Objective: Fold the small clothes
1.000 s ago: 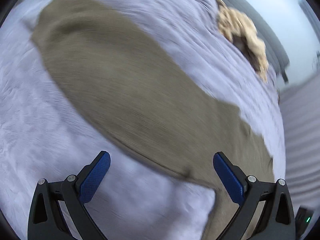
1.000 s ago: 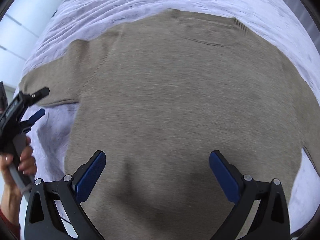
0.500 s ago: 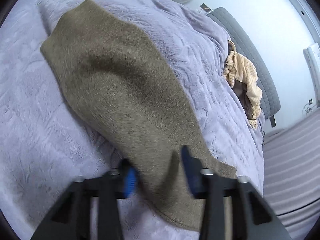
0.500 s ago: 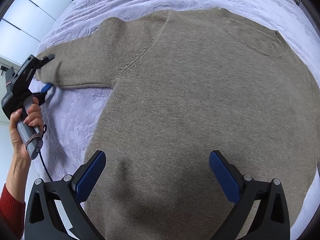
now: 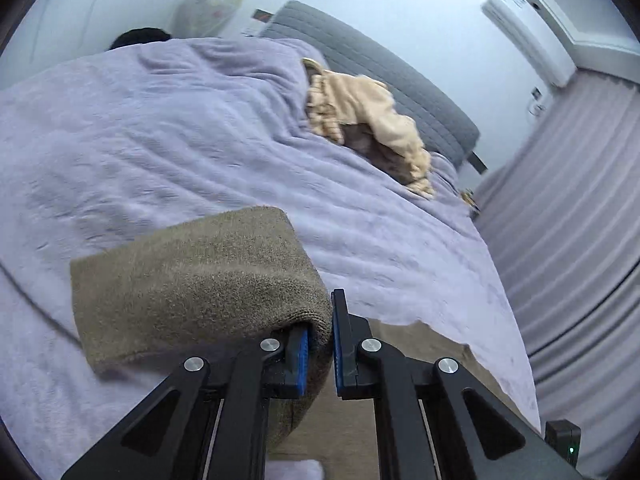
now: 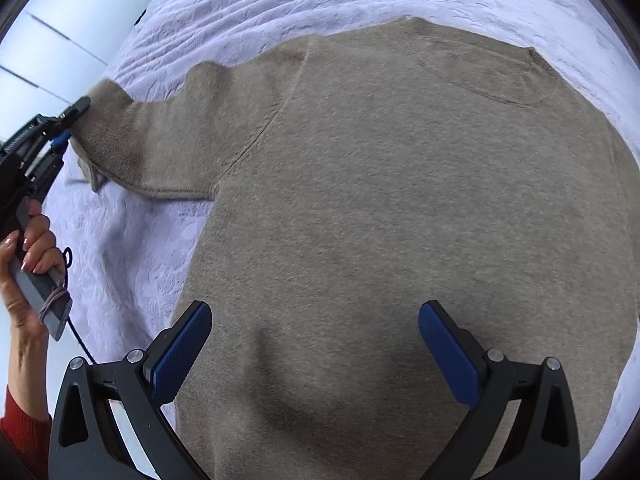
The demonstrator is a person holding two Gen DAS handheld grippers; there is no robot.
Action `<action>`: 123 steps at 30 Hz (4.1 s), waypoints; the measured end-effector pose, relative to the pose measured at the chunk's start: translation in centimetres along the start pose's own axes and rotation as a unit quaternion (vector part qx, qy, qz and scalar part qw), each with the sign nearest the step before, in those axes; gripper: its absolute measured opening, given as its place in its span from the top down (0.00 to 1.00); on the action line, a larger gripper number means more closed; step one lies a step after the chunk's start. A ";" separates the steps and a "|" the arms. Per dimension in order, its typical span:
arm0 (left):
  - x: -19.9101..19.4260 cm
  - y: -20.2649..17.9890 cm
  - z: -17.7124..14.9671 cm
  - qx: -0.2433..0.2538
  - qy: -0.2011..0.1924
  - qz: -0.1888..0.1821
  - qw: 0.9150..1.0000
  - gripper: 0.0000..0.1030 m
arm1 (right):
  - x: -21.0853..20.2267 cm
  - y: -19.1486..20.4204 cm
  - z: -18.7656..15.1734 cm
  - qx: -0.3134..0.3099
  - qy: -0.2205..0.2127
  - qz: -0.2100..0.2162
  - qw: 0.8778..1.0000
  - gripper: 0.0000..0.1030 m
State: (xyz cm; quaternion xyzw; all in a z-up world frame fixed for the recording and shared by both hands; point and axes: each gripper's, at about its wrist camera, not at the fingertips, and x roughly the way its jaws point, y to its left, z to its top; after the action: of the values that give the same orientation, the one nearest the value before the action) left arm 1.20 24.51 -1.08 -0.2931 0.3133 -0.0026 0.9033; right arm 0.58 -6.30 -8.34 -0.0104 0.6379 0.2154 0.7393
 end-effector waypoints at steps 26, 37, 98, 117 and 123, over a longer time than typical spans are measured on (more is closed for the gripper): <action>6.5 -12.4 -12.2 0.129 0.193 0.100 0.968 0.18 | -3.6 -12.5 0.2 0.105 -0.058 -0.032 0.992 0.00; 3.0 -2.7 -11.6 0.061 0.197 0.219 0.954 0.18 | 0.6 6.1 12.2 -0.200 -0.129 -0.102 0.966 0.01; 2.4 -3.0 -12.0 0.132 0.239 0.212 0.938 0.18 | -4.5 -26.5 -0.6 0.290 -0.149 0.021 0.945 0.56; 15.8 -3.3 -2.3 0.103 0.281 0.083 0.951 0.86 | 10.0 0.5 3.3 0.220 -0.048 0.337 0.914 0.92; 15.0 -2.3 -1.3 0.148 0.257 0.100 0.950 0.86 | 9.6 2.4 4.6 0.175 -0.062 0.325 0.927 0.93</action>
State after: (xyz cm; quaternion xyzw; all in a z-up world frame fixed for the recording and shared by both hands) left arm 12.95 19.09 -9.17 -0.1124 0.5582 -0.0339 0.8214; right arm 5.00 0.10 -15.95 0.3400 0.5870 0.3292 0.6569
